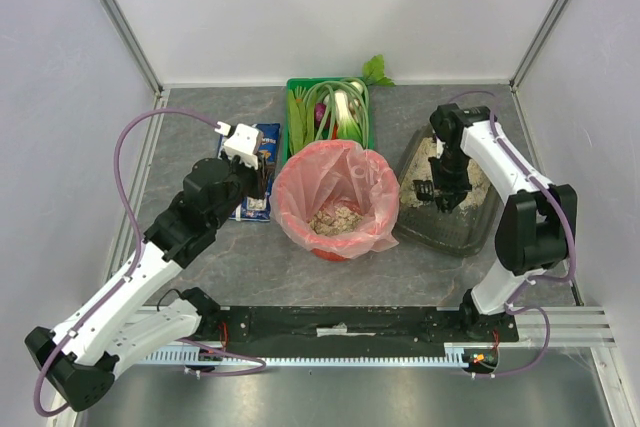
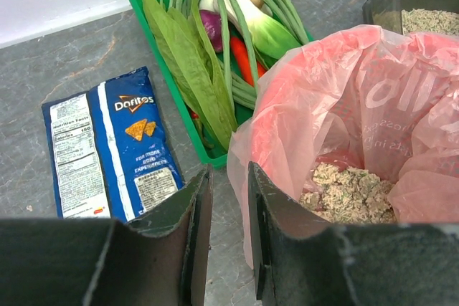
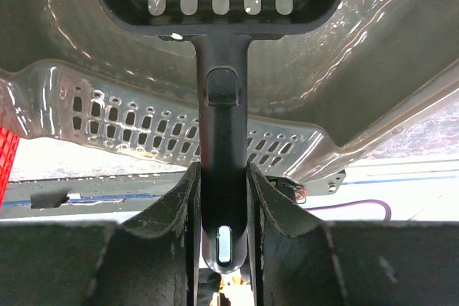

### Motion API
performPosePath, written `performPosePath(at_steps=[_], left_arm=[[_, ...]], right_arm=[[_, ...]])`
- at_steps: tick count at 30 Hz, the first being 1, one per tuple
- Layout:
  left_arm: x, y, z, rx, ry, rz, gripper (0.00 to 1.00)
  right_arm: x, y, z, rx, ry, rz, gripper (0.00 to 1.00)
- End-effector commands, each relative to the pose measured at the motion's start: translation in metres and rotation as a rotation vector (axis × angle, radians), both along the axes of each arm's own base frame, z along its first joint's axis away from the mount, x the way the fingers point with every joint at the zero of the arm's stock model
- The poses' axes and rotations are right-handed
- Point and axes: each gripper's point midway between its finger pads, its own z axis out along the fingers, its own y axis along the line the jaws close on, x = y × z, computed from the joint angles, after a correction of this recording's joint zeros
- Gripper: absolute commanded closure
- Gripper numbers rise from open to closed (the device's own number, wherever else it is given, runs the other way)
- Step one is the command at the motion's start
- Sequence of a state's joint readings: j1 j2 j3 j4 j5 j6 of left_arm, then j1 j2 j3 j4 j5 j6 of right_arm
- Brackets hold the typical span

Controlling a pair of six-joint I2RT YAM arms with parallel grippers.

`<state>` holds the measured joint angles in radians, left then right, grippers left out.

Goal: Clean the litter box

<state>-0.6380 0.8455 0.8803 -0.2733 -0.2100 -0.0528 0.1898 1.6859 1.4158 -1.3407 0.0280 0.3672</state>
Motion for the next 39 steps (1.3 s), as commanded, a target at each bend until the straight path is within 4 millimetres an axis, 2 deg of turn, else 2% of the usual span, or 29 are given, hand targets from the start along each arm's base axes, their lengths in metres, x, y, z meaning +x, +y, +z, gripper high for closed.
performPosePath(at_steps=[1, 6, 18, 23, 28, 33, 39], left_arm=[[0.001, 0.003, 0.020, -0.003, -0.088, 0.012, 0.67], [-0.001, 0.004, 0.023, -0.005, -0.102, 0.011, 0.67], [-0.004, 0.006, 0.028, -0.020, -0.125, 0.018, 0.68], [-0.006, 0.006, 0.031, -0.026, -0.130, 0.014, 0.68], [-0.006, 0.005, 0.031, -0.027, -0.131, 0.012, 0.68], [-0.006, 0.005, 0.030, -0.027, -0.131, 0.009, 0.69], [-0.007, 0.004, 0.030, -0.028, -0.131, 0.005, 0.69]], right_arm=[[-0.012, -0.014, 0.011, -0.043, 0.084, -0.036, 1.00], [0.000, -0.013, 0.005, -0.019, 0.087, -0.052, 1.00], [0.035, -0.028, -0.007, -0.025, 0.033, -0.122, 1.00], [0.047, -0.027, -0.016, -0.023, 0.040, -0.125, 1.00], [0.067, -0.027, -0.014, -0.025, -0.003, -0.138, 1.00], [0.077, -0.031, -0.023, -0.059, -0.018, -0.150, 1.00], [0.093, -0.027, -0.035, -0.037, -0.072, -0.187, 1.00]])
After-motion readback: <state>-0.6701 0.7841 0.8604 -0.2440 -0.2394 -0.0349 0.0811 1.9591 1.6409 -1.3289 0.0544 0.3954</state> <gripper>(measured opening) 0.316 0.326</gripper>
